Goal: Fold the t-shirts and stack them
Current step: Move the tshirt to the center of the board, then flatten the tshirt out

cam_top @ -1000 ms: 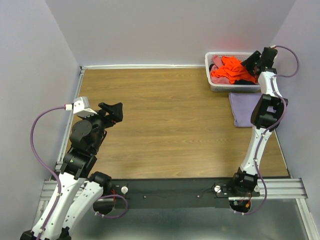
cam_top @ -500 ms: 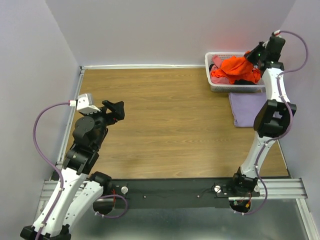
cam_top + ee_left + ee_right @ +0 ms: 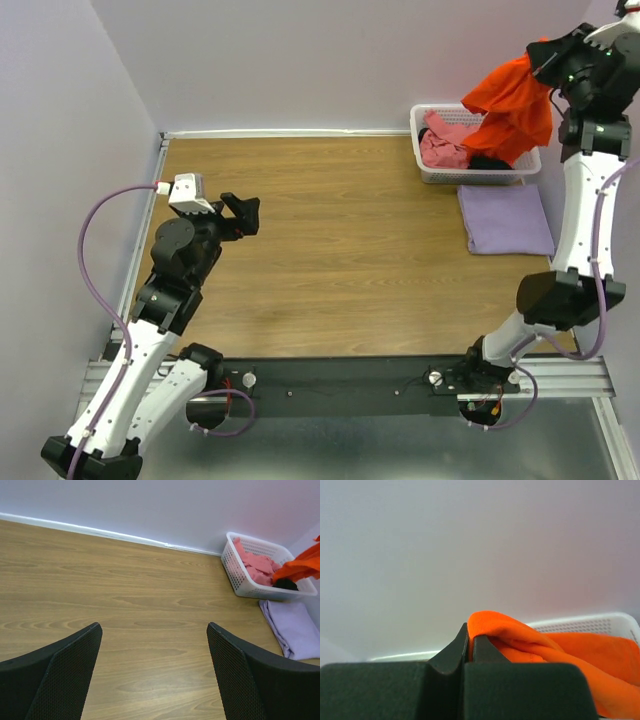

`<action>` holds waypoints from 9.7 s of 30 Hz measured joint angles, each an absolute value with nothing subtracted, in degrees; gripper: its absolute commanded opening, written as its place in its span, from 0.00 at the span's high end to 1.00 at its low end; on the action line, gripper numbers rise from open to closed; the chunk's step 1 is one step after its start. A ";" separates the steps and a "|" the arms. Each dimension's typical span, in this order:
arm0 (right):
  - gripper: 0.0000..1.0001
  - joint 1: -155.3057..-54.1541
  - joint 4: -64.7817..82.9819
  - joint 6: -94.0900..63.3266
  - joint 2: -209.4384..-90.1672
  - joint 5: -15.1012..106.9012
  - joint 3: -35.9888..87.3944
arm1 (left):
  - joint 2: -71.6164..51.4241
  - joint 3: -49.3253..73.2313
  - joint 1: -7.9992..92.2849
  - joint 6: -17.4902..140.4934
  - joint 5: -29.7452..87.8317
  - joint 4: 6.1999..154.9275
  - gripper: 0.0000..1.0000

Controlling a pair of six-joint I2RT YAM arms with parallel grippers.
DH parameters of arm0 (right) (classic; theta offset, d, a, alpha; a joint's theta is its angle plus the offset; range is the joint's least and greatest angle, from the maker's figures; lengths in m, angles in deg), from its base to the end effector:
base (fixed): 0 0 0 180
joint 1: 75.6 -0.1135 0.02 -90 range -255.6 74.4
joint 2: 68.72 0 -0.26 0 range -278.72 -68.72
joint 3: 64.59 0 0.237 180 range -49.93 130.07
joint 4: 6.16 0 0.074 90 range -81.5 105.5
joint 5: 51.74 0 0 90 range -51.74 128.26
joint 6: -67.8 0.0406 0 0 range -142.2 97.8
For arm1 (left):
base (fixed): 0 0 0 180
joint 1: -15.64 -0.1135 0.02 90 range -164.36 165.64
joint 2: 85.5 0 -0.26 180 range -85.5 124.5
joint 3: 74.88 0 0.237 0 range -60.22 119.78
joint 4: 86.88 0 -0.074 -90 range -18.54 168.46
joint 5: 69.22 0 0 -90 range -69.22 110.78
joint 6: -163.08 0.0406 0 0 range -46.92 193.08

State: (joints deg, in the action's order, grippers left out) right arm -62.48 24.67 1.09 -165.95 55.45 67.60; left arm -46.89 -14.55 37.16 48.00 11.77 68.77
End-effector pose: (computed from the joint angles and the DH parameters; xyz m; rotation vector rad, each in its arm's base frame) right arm 0.3528 -0.0699 0.5154 0.2361 1.4944 0.3671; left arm 0.1428 -0.0495 0.3582 -0.1737 1.6300 -0.4993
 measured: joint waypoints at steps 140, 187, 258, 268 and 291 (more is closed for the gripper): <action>0.32 -109.23 38.63 -17.09 -180.62 30.10 29.11 | -14.78 -29.50 44.94 33.09 17.65 66.23 0.24; 0.72 -95.29 45.21 -16.63 -166.52 19.17 43.56 | 7.03 23.18 37.99 73.70 -15.73 70.01 0.63; 0.44 -97.41 51.81 -2.73 -147.00 52.65 2.14 | -13.21 -16.99 30.34 44.57 24.73 57.84 0.35; 0.49 -93.32 41.91 -3.32 -159.66 44.02 13.81 | 5.41 -1.28 30.34 47.56 22.78 63.83 0.48; 0.48 -85.21 28.43 -0.61 -165.76 40.54 5.64 | 14.13 -3.11 27.63 51.21 17.25 66.08 0.48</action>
State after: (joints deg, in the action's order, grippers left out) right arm -85.21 28.43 -0.61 -165.76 40.54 5.64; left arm 14.13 -3.11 27.63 51.21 17.25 66.08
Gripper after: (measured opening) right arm 0.510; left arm 0.494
